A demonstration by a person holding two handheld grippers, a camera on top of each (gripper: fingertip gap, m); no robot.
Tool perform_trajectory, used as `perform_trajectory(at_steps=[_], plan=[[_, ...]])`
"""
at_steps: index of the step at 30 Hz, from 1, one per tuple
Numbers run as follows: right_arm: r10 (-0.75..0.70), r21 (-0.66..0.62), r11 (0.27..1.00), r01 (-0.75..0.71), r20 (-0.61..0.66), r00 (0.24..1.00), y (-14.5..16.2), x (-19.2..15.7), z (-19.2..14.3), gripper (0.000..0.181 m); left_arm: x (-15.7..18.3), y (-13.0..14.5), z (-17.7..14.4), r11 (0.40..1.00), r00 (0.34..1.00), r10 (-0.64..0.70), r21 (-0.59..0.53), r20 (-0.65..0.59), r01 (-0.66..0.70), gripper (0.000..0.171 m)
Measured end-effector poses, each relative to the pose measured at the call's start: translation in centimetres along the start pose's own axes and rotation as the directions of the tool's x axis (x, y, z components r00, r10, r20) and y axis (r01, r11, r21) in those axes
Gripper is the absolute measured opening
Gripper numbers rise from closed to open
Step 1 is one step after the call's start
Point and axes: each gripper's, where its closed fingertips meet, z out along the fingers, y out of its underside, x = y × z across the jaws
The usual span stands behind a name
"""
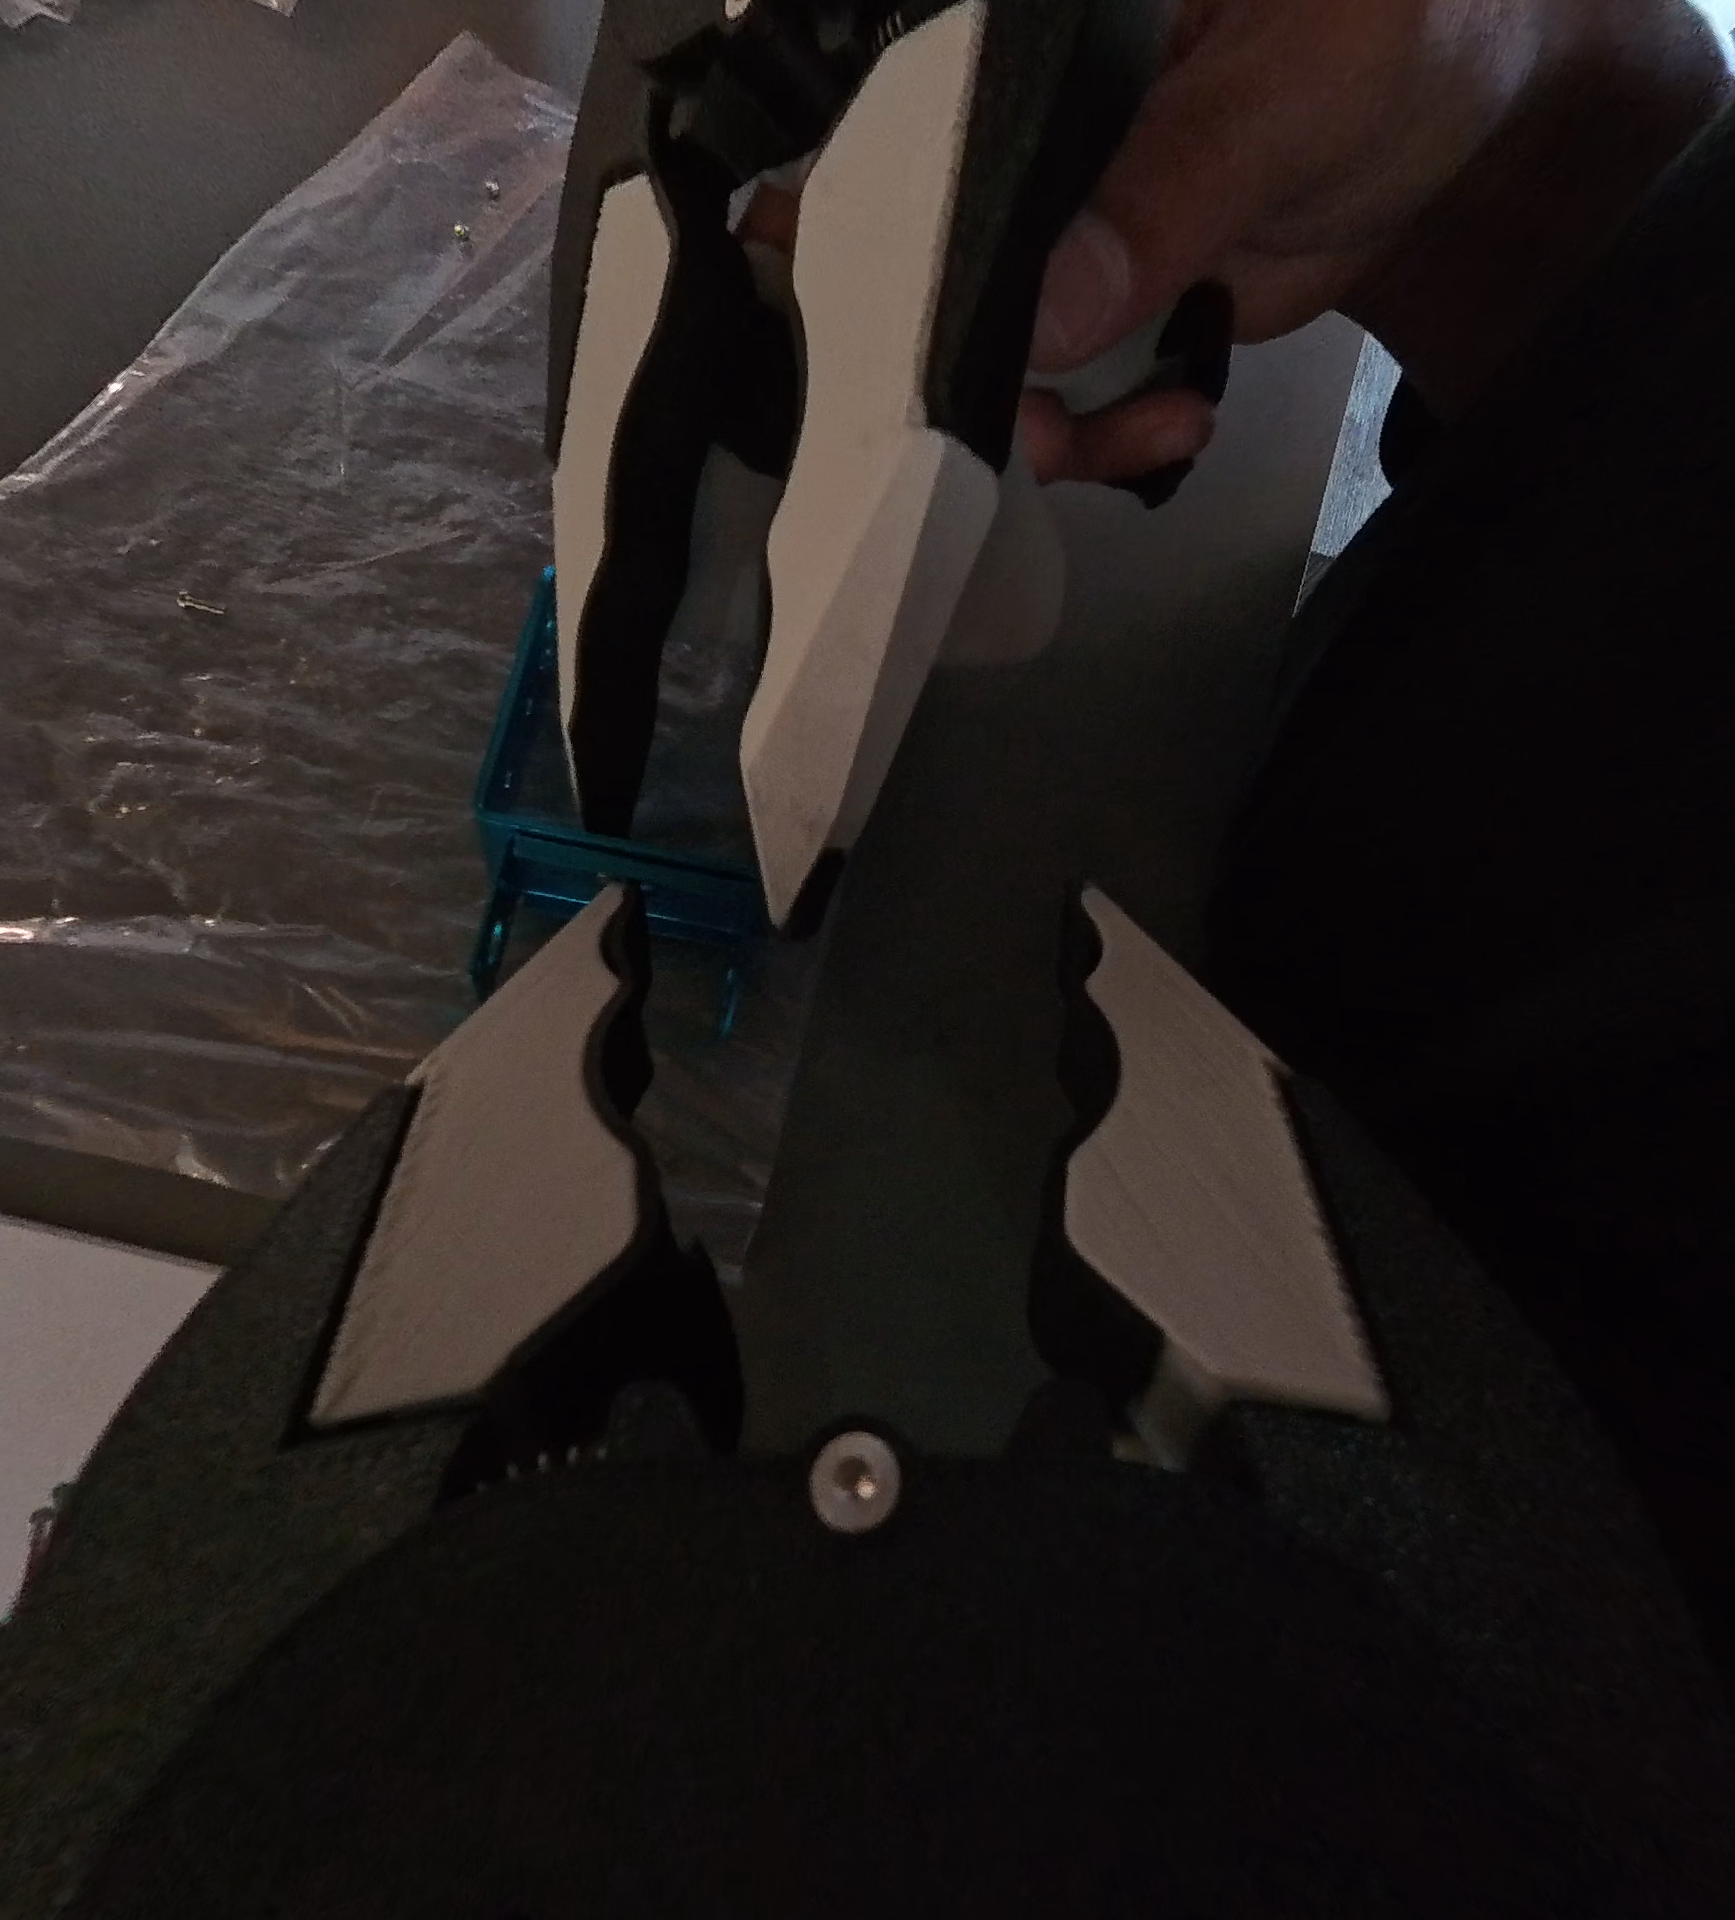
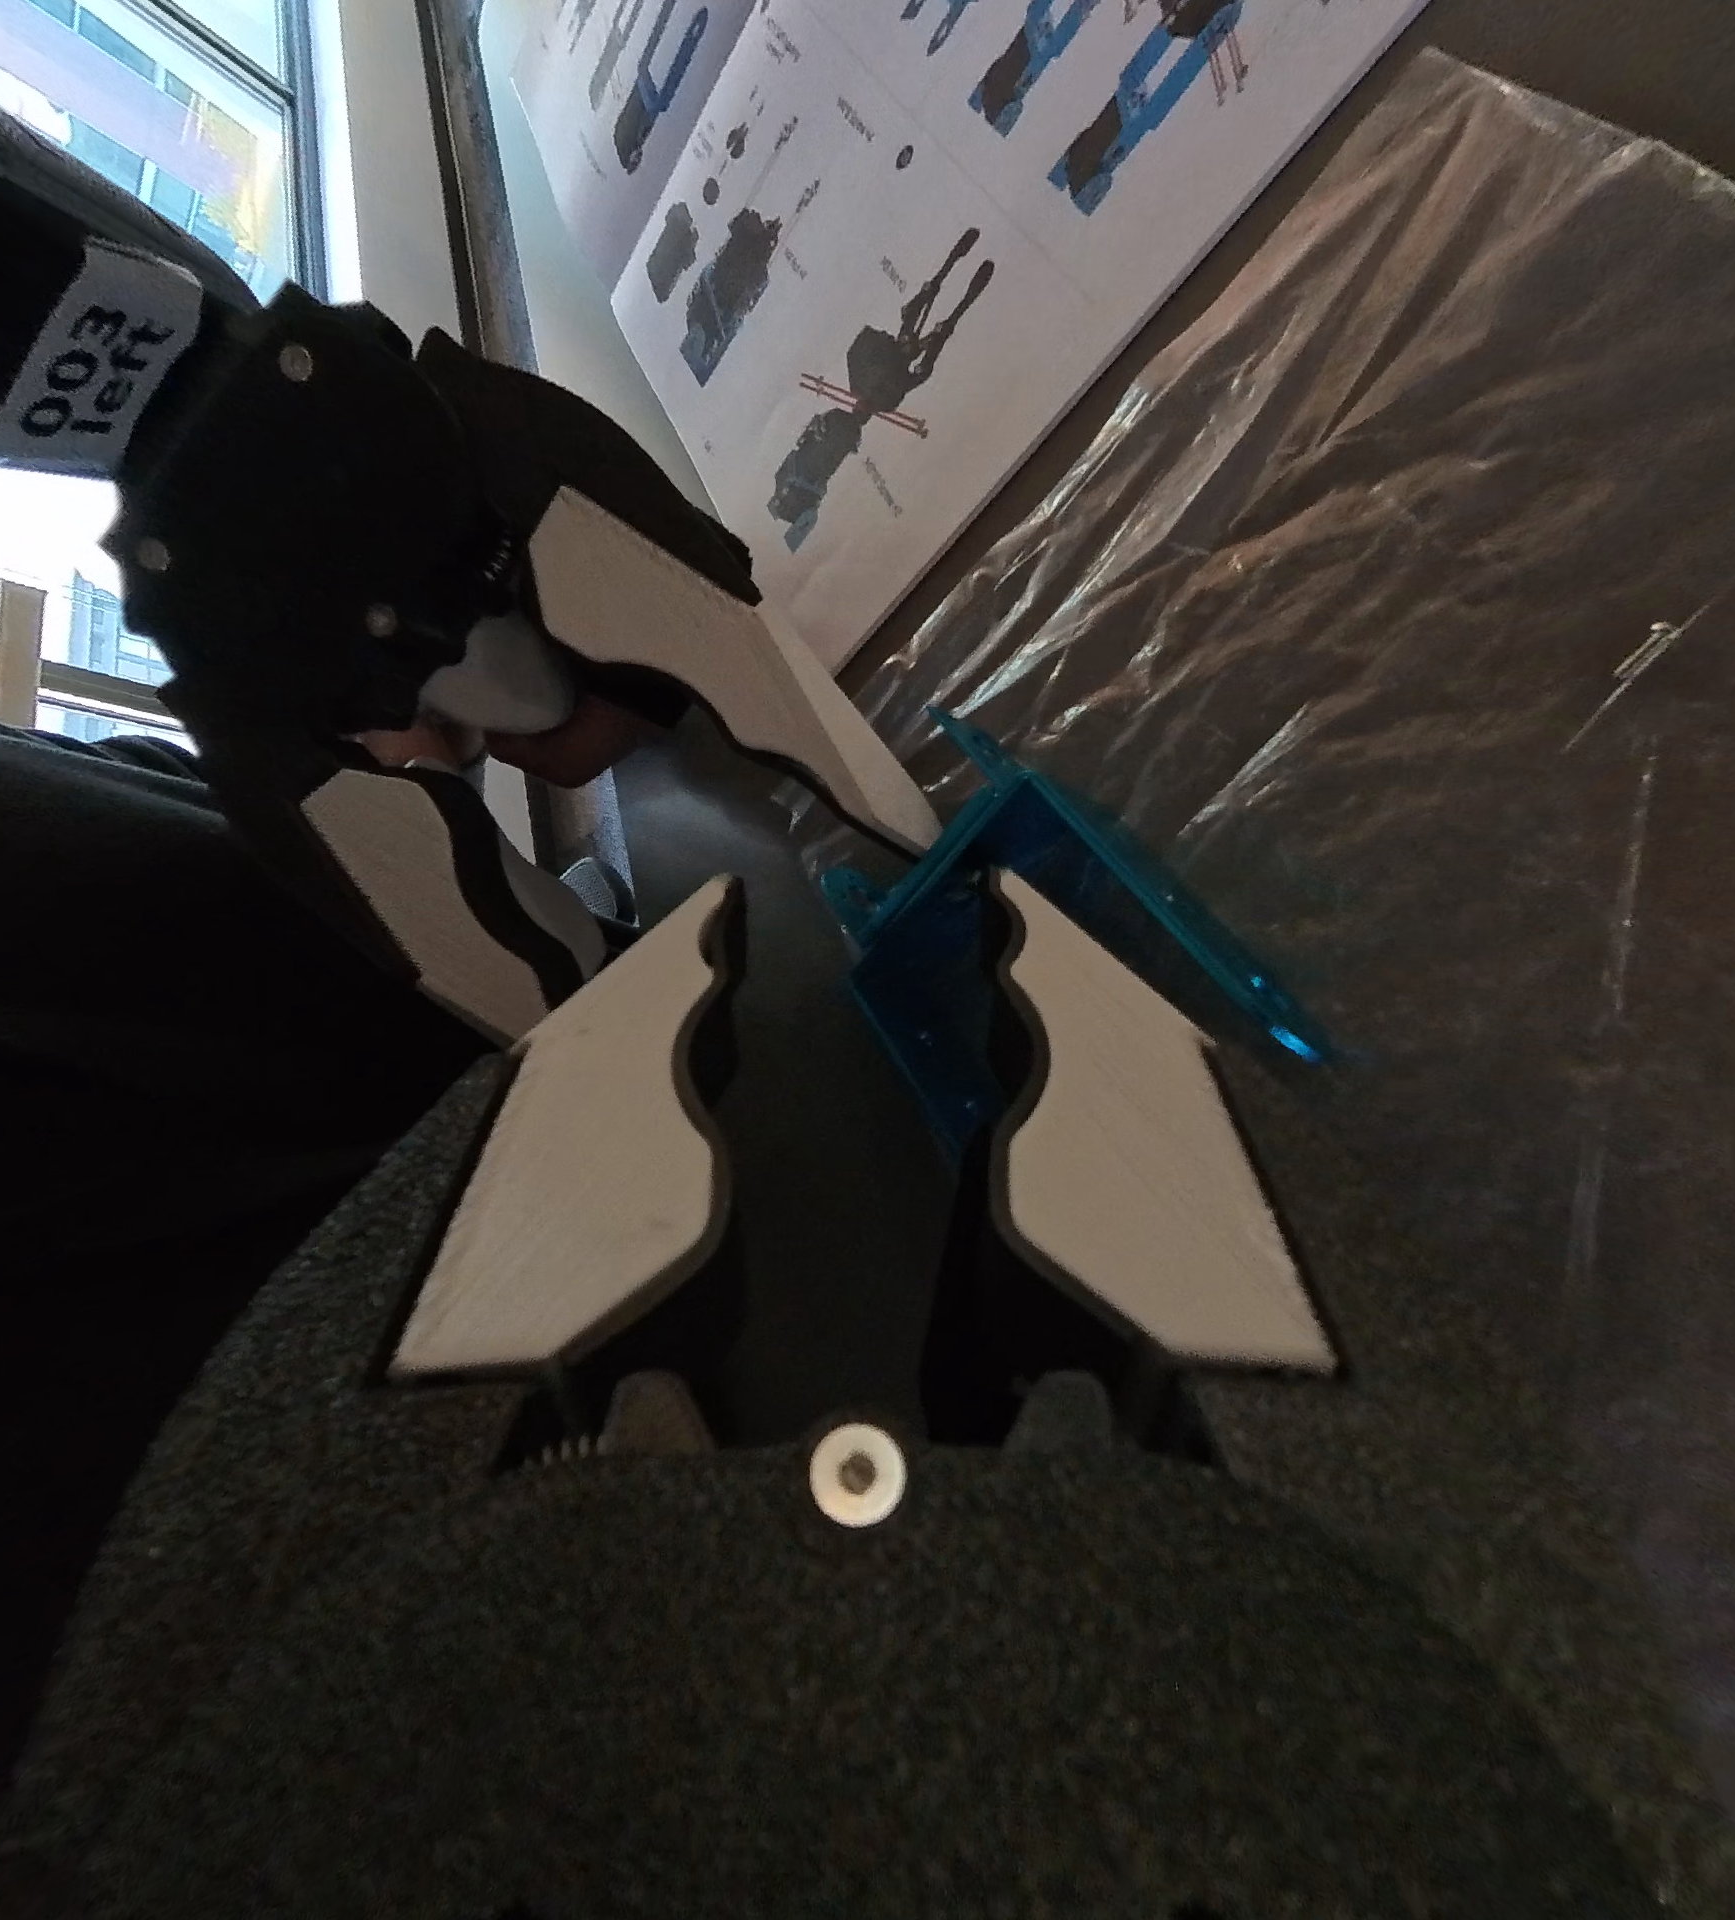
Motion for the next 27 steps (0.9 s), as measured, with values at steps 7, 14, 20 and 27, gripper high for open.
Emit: perform_trajectory(at_steps=[7, 14, 20, 27], plan=[[-0.002, 0.001, 1.000, 0.002, -0.004, 1.000, 0.06, -0.28, -0.32, 0.046, 0.04, 0.00, 0.03, 1.000, 1.000, 0.001, 0.001, 0.001, -0.001, 0.079], [0.005, 0.000, 1.000, -0.005, -0.005, 1.000, 0.17, -0.28, -0.30, 0.046, 0.08, 0.03, 0.05, 1.000, 1.000, 0.003, -0.001, 0.000, -0.003, 0.080], [0.007, -0.007, 1.000, -0.007, 0.006, 1.000, 0.34, -0.52, -0.30, 0.045, 0.05, 0.01, 0.05, 1.000, 1.000, 0.001, 0.000, 0.000, -0.001, 0.079], [0.006, -0.010, 1.000, -0.006, 0.000, 1.000, 0.44, -0.34, -0.19, 0.044, 0.05, 0.06, 0.08, 1.000, 1.000, 0.002, -0.002, 0.001, -0.002, 0.080]])
